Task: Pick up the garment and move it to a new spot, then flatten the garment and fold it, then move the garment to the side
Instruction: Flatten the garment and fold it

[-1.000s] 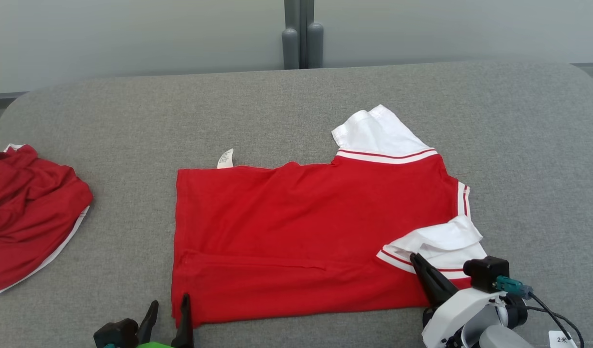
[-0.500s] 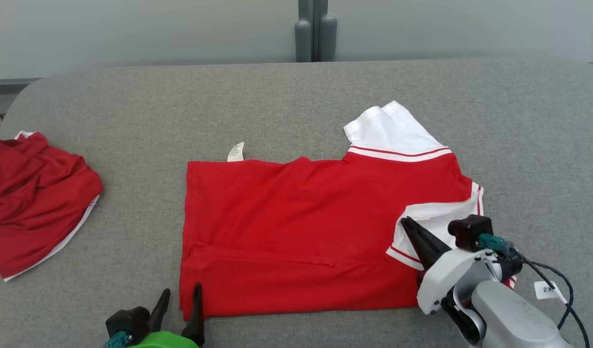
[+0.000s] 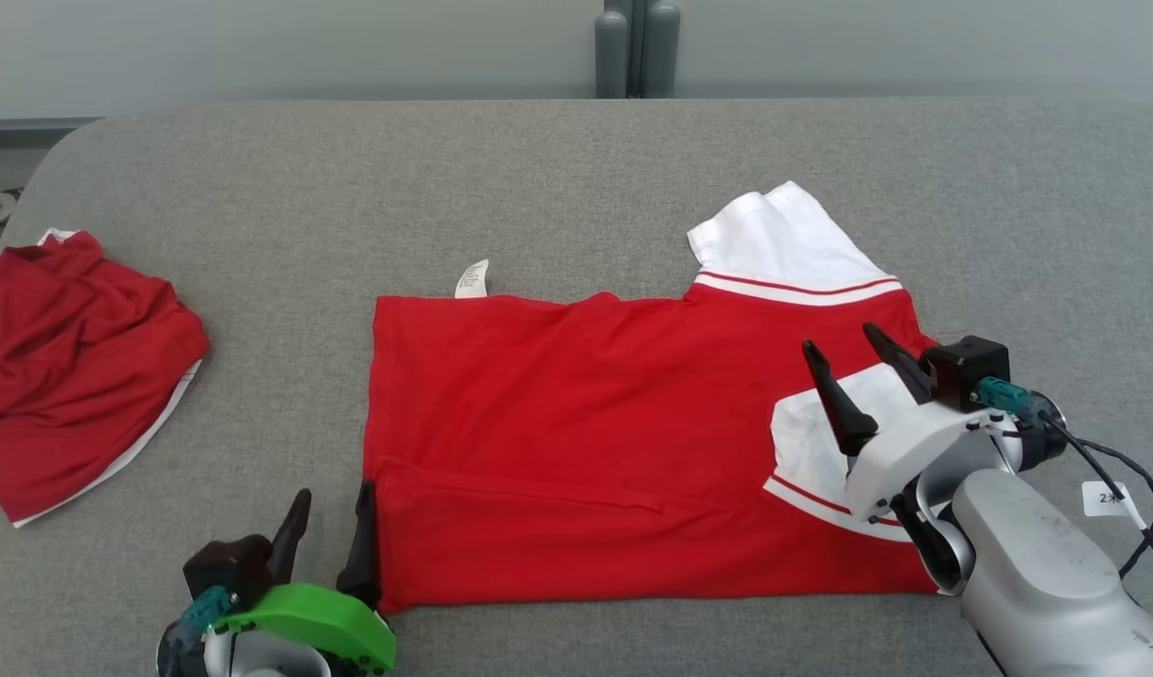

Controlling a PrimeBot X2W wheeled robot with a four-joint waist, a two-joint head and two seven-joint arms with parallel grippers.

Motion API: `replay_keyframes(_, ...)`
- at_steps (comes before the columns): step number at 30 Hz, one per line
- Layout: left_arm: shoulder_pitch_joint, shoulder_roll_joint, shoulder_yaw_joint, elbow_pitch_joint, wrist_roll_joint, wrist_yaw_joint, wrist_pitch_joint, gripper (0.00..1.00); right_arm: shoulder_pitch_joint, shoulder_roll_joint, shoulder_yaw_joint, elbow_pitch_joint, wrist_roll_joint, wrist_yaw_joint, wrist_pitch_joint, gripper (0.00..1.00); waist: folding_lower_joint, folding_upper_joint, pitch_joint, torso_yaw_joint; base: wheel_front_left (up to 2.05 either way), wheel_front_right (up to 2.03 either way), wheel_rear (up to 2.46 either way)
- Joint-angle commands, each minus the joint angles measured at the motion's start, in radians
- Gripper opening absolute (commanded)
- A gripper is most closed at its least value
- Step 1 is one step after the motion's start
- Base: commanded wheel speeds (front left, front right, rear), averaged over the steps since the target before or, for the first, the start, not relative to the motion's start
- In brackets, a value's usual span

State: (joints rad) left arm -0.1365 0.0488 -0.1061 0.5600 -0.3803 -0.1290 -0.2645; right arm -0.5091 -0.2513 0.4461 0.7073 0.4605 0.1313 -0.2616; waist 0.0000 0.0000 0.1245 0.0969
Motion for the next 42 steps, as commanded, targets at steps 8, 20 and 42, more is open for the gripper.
replay_keyframes(8,-0.175,0.003,0.046,0.007,0.061,-0.001,0.001,1.0,-0.02,-0.033,-0.085,-0.053,-0.062,-0.001,-0.004,1.0,0.0,0.0,0.099,-0.059,0.0,0.0,0.0)
replay_keyframes(20,-0.46,0.028,0.064,0.248,0.101,0.009,0.007,1.0,-0.137,-0.043,-0.104,-0.087,-0.072,-0.001,-0.004,1.0,0.0,0.0,0.227,-0.111,0.0,0.0,0.0)
replay_keyframes(42,-0.659,0.016,0.004,0.398,0.114,0.008,0.001,0.0,-0.434,-0.113,0.041,0.009,-0.011,-0.001,0.129,1.0,0.0,0.0,0.328,-0.033,0.0,0.0,0.0)
